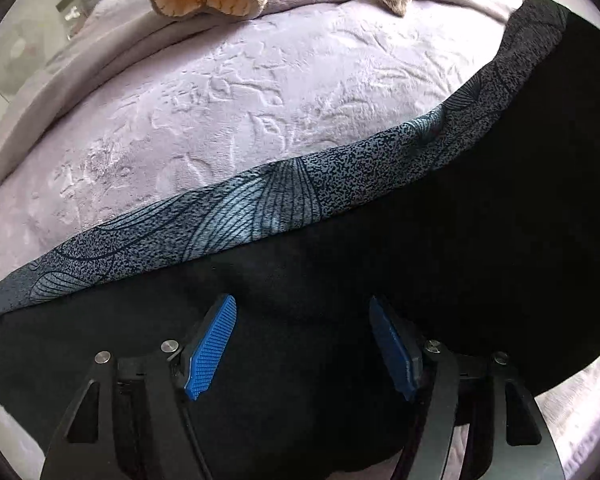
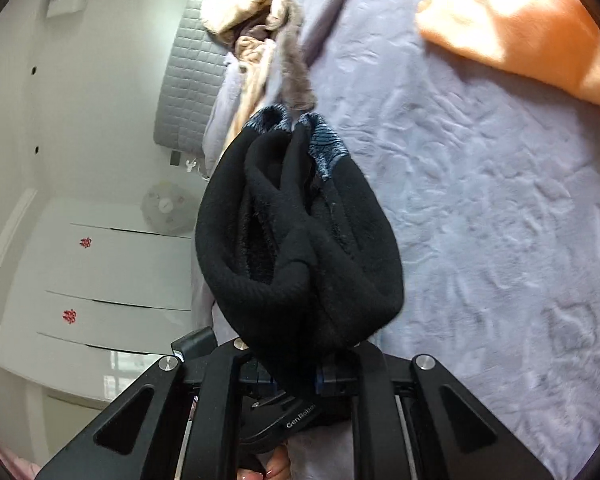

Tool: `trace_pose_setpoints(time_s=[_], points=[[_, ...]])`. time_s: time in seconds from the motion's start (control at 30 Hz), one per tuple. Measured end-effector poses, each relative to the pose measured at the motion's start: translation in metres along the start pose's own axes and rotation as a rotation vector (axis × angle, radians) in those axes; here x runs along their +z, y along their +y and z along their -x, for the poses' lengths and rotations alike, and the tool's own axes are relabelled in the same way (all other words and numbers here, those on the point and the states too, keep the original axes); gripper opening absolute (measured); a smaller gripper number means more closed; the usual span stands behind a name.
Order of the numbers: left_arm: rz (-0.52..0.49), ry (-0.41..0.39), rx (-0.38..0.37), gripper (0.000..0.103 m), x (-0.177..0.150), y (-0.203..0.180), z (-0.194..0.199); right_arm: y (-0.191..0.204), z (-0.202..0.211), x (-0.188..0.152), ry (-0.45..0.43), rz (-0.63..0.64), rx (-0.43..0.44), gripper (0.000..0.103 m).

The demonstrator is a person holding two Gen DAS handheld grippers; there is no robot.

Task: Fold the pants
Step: 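Lift the leg end with the right tool and fold it over toward the waistband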

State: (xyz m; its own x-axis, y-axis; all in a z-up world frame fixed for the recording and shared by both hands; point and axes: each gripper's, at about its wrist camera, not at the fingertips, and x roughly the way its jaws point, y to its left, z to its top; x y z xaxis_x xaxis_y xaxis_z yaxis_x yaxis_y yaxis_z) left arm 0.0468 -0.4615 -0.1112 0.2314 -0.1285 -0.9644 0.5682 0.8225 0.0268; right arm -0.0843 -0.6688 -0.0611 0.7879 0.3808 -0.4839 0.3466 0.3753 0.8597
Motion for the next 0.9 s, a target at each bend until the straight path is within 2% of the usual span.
trace_pose_setpoints(time_s=[0.07,0.13,0.23,0.3,0.33,0.47,0.63,0.7,0.73,0.77,0.8,0.83,0.9], points=[[0.024,0.000,-0.029,0.071,0.003,0.021,0.011,0.016,0.003,-0.004,-0.015,0.041,-0.029,0.013],[0.035,-0.033,-0.037,0.071,-0.001,0.041,0.027,0.039,0.005,-0.010,-0.027,0.102,-0.061,0.013],[0.039,-0.078,-0.046,0.072,-0.010,0.079,0.053,0.078,0.005,-0.029,-0.028,0.241,-0.150,0.013],[0.039,-0.088,-0.039,0.090,-0.019,0.108,0.065,0.107,-0.007,-0.045,-0.022,0.328,-0.205,0.013],[0.044,-0.094,-0.031,0.090,-0.023,0.125,0.071,0.119,-0.014,-0.054,-0.017,0.363,-0.229,0.013],[0.109,-0.079,0.008,0.090,-0.054,0.185,0.082,0.166,-0.065,-0.103,0.050,0.531,-0.346,0.014],[0.263,-0.020,0.075,0.090,-0.104,0.265,0.082,0.188,-0.158,-0.178,0.210,0.725,-0.487,0.020],[0.296,0.001,0.093,0.090,-0.116,0.287,0.080,0.185,-0.200,-0.216,0.289,0.817,-0.584,0.028],[0.305,0.007,0.105,0.090,-0.122,0.297,0.080,0.184,-0.223,-0.239,0.320,0.896,-0.682,0.028],[0.311,0.011,0.113,0.090,-0.129,0.306,0.081,0.185,-0.236,-0.255,0.329,0.968,-0.756,0.032],[0.317,0.012,0.115,0.090,-0.132,0.312,0.082,0.187,-0.245,-0.268,0.331,1.041,-0.819,0.041],[0.322,0.011,0.115,0.090,-0.136,0.318,0.084,0.191,-0.251,-0.281,0.327,1.111,-0.870,0.044],[0.327,0.004,0.111,0.090,-0.139,0.324,0.087,0.206,-0.249,-0.299,0.319,1.210,-0.894,0.047]])
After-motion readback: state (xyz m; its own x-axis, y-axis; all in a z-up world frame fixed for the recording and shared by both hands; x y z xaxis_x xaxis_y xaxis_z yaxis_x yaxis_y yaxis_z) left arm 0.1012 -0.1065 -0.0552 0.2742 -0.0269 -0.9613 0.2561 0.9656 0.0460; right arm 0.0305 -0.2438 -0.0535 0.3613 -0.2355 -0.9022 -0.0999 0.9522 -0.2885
